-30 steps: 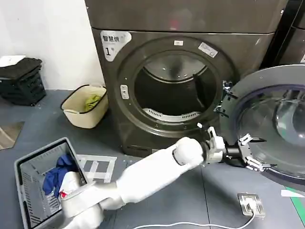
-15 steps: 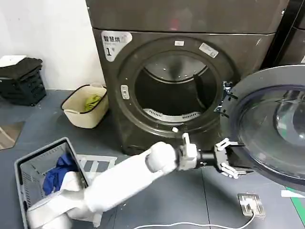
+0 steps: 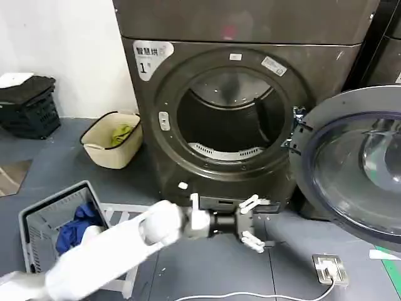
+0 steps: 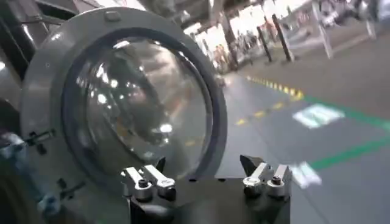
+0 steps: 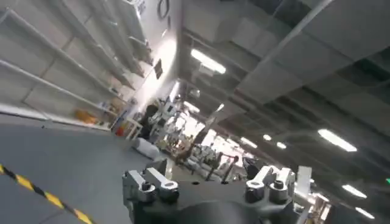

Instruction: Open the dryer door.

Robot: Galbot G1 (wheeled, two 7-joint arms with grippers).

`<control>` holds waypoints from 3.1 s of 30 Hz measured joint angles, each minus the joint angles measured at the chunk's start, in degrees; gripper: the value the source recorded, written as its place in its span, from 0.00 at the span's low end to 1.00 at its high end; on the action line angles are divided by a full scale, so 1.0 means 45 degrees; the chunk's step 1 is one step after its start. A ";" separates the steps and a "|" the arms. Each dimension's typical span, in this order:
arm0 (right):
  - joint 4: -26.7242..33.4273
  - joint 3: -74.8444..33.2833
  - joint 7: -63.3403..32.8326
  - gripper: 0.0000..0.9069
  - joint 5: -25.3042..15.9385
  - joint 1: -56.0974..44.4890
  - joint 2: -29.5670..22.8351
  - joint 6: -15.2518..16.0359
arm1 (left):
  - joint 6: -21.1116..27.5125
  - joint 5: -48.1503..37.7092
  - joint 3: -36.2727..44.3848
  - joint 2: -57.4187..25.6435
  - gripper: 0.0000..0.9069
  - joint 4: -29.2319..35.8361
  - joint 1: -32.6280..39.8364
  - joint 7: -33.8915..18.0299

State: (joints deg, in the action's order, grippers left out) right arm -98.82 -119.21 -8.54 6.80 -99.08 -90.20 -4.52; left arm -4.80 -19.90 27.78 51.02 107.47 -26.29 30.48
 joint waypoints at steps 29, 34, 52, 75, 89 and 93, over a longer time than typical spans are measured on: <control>0.1548 0.1735 0.0293 1.00 -0.0458 0.0800 0.2019 -0.0063 | -0.8872 0.9290 -0.7840 -0.8779 1.00 -0.0714 -0.5541 0.0487; 0.1522 0.1906 0.0492 1.00 0.0132 0.0837 0.2144 0.0126 | -0.9449 1.1116 -0.8091 -0.9696 1.00 -0.0942 -0.5724 0.0092; 0.1206 0.2313 0.0775 1.00 0.2029 0.1075 0.2068 -0.0324 | -0.9442 1.8490 -0.8216 -1.0438 1.00 -0.1177 -0.6263 -0.0441; 0.1291 0.2583 0.0846 1.00 0.1677 0.1182 0.1903 -0.0811 | -0.9427 1.9948 -0.8240 -1.0681 1.00 -0.1168 -0.6287 -0.0467; 0.1311 0.2569 0.0864 1.00 0.1551 0.1201 0.1894 -0.0869 | -0.9420 2.0451 -0.8265 -1.0669 1.00 -0.1154 -0.6300 -0.0626; 0.1310 0.2602 0.0883 1.00 0.1537 0.1226 0.1873 -0.0873 | -0.9420 2.0428 -0.8265 -1.0669 1.00 -0.1160 -0.6307 -0.0638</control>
State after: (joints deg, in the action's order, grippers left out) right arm -92.92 -107.51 -4.57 13.71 -93.56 -81.77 -8.45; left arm -47.20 72.03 -9.41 3.01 102.25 -54.67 27.61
